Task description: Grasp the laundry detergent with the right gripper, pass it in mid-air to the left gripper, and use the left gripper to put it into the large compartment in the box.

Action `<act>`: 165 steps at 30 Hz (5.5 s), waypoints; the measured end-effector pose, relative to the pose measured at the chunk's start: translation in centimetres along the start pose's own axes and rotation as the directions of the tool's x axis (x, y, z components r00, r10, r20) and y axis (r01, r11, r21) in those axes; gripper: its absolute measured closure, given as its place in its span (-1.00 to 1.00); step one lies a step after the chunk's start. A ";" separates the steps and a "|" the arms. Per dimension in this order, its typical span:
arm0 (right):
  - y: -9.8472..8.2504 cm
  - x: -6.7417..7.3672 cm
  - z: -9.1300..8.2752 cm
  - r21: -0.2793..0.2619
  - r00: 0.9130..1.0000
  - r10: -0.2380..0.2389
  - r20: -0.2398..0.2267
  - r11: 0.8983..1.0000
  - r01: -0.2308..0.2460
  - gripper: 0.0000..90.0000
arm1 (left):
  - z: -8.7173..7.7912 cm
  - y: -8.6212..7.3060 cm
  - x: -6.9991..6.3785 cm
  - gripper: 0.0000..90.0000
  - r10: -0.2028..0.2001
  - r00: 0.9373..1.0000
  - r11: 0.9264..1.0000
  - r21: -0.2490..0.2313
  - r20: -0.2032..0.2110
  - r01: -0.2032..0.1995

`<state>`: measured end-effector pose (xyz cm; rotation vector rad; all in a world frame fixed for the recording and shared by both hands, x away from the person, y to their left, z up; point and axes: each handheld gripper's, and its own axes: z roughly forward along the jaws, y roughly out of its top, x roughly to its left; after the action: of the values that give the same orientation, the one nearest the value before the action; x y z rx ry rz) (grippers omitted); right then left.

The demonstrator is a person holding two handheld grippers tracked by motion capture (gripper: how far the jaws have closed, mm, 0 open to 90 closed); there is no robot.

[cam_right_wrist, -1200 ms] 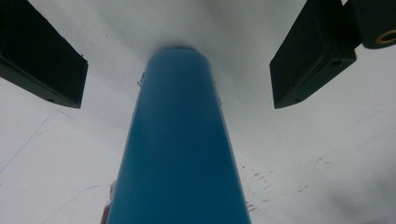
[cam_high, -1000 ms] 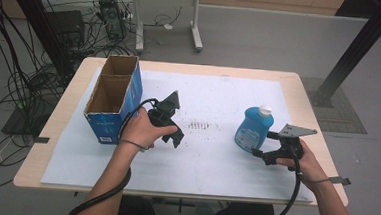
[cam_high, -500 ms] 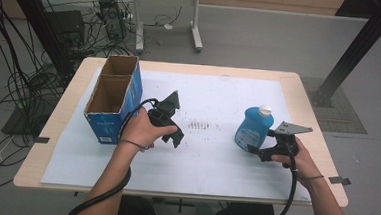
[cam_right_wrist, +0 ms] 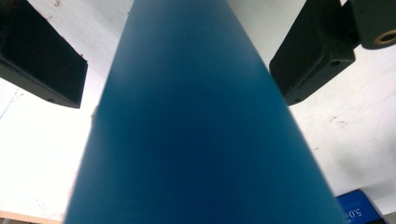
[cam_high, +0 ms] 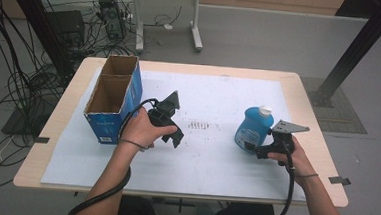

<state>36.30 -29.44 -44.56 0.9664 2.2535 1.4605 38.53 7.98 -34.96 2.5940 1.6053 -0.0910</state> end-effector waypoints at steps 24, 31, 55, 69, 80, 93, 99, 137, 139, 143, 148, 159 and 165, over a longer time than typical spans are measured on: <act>-0.1 0.0 0.1 -0.005 1.000 0.006 -0.014 1.000 -0.006 -0.92 | 0.2 -0.1 0.2 -0.78 -0.011 1.000 1.000 0.010 -0.001 0.011; -0.1 0.1 0.2 -0.006 1.000 0.008 -0.020 1.000 -0.008 -0.92 | 0.2 -0.2 0.2 -0.78 -0.011 1.000 1.000 0.008 0.000 0.011; -0.1 0.2 0.2 -0.013 1.000 0.015 -0.024 1.000 -0.016 -0.92 | 0.2 -0.1 0.2 -0.78 -0.007 1.000 1.000 0.014 -0.002 0.007; 0.0 0.2 0.1 -0.013 1.000 0.014 -0.024 1.000 -0.014 -0.92 | 0.3 -0.2 0.3 -0.78 -0.009 1.000 1.000 0.018 -0.001 0.009; -0.1 0.3 0.2 -0.020 0.999 0.021 -0.033 1.000 -0.022 -0.92 | 0.4 -0.3 0.3 -0.78 -0.008 1.000 1.000 0.021 -0.003 0.009; -0.1 0.4 0.3 -0.040 0.998 0.023 -0.052 0.999 -0.025 -0.96 | 0.4 -0.2 0.3 -0.78 -0.005 1.000 1.000 0.027 0.000 0.005; -0.1 0.4 0.5 -0.038 0.999 0.019 -0.040 0.999 -0.020 -0.96 | 0.4 -0.1 0.2 -0.77 -0.006 1.000 1.000 0.027 -0.001 0.006; -0.2 0.6 0.9 -0.099 1.000 0.002 0.010 0.995 -0.001 -0.12 | 0.5 -0.1 0.3 -0.77 -0.010 1.000 1.000 0.022 0.004 0.010; -0.2 0.6 0.9 -0.098 1.000 -0.010 0.013 0.995 0.011 -0.11 | 0.5 -0.1 0.3 -0.77 -0.011 1.000 1.000 0.021 0.005 0.010; -0.2 0.6 0.9 -0.100 1.000 -0.016 0.014 0.995 0.018 -0.10 | 0.4 0.0 0.3 -0.77 -0.009 1.000 1.000 0.021 0.002 0.009; -0.2 0.6 0.9 -0.100 1.000 -0.014 0.013 0.995 0.016 -0.10 | 0.4 0.0 0.3 -0.77 -0.006 1.000 1.000 0.023 0.000 0.006; -0.3 0.6 0.9 -0.112 1.000 -0.022 0.019 0.993 0.023 -0.10 | 0.5 0.1 0.2 -0.77 -0.007 1.000 1.000 0.024 0.005 0.007; -0.4 0.6 0.9 -0.114 1.000 -0.023 0.019 0.993 0.025 -0.10 | 0.6 0.2 0.2 -0.77 -0.004 1.000 1.000 0.028 0.003 0.004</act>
<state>36.20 -28.48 -45.20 0.9107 2.1360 1.5453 38.80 8.04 -35.55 2.6101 1.6200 -0.1192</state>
